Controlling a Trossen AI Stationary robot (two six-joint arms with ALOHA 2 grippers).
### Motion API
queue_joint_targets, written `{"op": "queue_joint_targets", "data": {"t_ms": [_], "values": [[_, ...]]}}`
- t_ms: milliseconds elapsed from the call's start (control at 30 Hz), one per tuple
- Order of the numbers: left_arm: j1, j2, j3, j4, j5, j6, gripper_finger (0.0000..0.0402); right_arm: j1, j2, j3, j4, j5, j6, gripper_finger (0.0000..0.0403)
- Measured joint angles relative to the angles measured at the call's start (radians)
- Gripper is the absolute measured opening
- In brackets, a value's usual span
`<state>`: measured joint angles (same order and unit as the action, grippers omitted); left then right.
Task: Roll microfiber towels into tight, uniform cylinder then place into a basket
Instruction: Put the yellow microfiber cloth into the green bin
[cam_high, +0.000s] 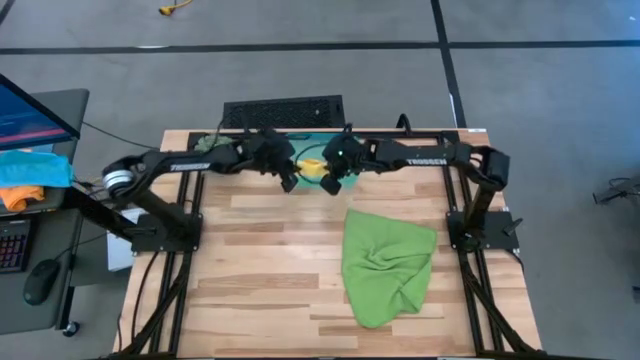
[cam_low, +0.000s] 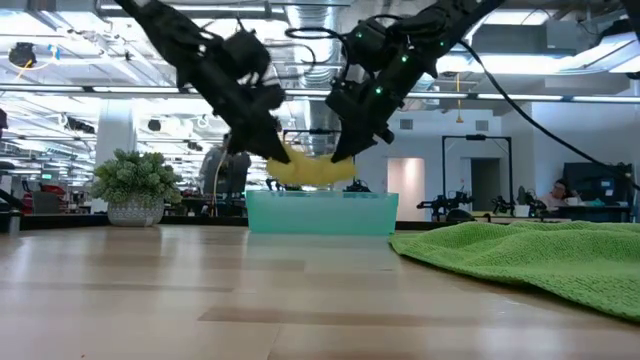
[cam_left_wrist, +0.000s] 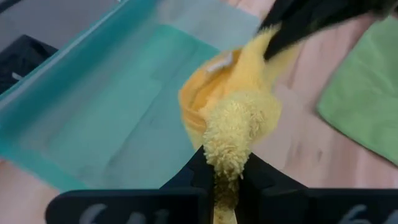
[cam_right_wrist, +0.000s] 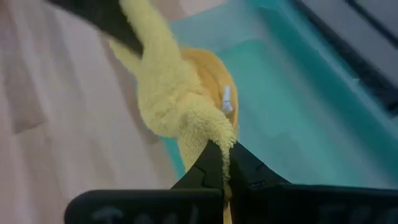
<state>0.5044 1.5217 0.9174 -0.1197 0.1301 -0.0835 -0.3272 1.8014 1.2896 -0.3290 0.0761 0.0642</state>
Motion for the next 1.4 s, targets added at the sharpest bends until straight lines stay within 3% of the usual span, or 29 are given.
{"op": "queue_joint_targets", "data": {"t_ms": [433, 1100, 1400], "values": [[0.080, 0.267, 0.171, -0.074, 0.076, 0.045, 0.0016, -0.114, 0.068, -0.005, -0.085, -0.054, -0.081, 0.0014], [0.064, 0.272, 0.170, -0.158, 0.124, 0.008, 0.0017, -0.089, 0.124, 0.000, -0.109, -0.060, -0.049, 0.0019], [0.064, 0.272, 0.167, -0.151, 0.115, 0.009, 0.0068, -0.091, 0.124, -0.002, -0.124, -0.045, -0.038, 0.0015]]}}
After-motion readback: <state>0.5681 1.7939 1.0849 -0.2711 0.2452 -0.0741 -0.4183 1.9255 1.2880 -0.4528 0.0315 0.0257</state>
